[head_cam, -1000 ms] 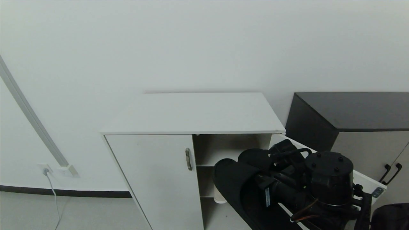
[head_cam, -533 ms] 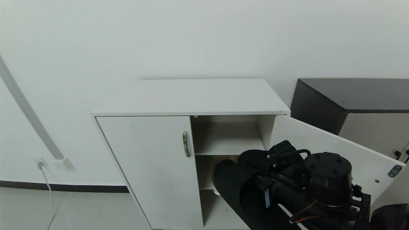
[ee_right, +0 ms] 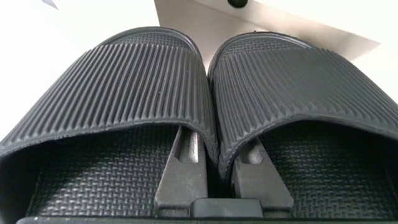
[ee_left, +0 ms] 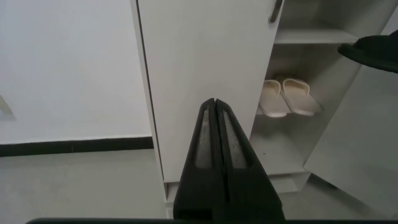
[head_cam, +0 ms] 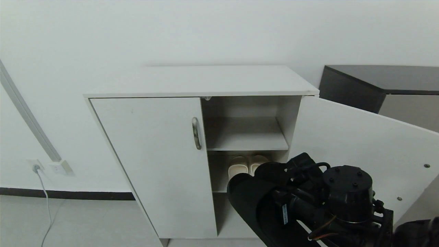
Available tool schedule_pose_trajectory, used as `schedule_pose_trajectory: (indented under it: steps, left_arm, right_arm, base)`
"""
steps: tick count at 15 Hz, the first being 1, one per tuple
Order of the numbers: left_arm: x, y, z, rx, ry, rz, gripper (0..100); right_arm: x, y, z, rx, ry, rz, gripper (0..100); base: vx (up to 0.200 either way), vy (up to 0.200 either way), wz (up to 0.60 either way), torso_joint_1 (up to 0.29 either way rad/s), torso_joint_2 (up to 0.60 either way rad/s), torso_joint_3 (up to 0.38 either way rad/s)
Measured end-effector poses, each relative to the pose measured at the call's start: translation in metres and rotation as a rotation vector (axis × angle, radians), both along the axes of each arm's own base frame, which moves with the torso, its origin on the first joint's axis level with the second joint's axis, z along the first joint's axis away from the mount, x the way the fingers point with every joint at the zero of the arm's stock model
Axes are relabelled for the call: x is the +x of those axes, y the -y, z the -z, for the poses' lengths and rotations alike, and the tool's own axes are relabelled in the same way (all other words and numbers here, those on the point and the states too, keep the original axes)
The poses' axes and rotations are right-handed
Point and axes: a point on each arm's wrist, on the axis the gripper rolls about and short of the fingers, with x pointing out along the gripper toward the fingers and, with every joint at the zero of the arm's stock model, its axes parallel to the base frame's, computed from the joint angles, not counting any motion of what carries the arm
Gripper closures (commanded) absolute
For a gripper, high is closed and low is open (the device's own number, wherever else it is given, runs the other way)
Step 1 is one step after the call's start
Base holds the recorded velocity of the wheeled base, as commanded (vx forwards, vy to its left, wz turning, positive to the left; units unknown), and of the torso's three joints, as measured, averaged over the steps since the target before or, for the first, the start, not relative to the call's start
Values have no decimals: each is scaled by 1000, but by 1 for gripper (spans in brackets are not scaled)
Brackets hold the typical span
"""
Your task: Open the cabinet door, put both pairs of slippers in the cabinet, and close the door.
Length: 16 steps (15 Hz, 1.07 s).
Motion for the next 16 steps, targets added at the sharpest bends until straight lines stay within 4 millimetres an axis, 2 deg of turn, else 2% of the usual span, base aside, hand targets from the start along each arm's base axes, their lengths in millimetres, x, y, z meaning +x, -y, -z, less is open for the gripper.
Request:
schedule_pose_trajectory:
  steps: [6,13,16]
  left_arm:
    - [0,0,0,-1,-1,-2,100]
    - [0,0,0,-1,1,-1,100]
    - [0,0,0,0,0,-2,100]
  right_arm:
    - [1,-1,4,-8,-4,2,100]
    - [0,-1,6,-39,9,-9,100]
    - [3,-18,-1,-13,81,29,100]
  base:
    - [0,0,0,-49,422,362]
    - [0,0,0,-1,23,24]
    - [0,0,0,-2,115,77]
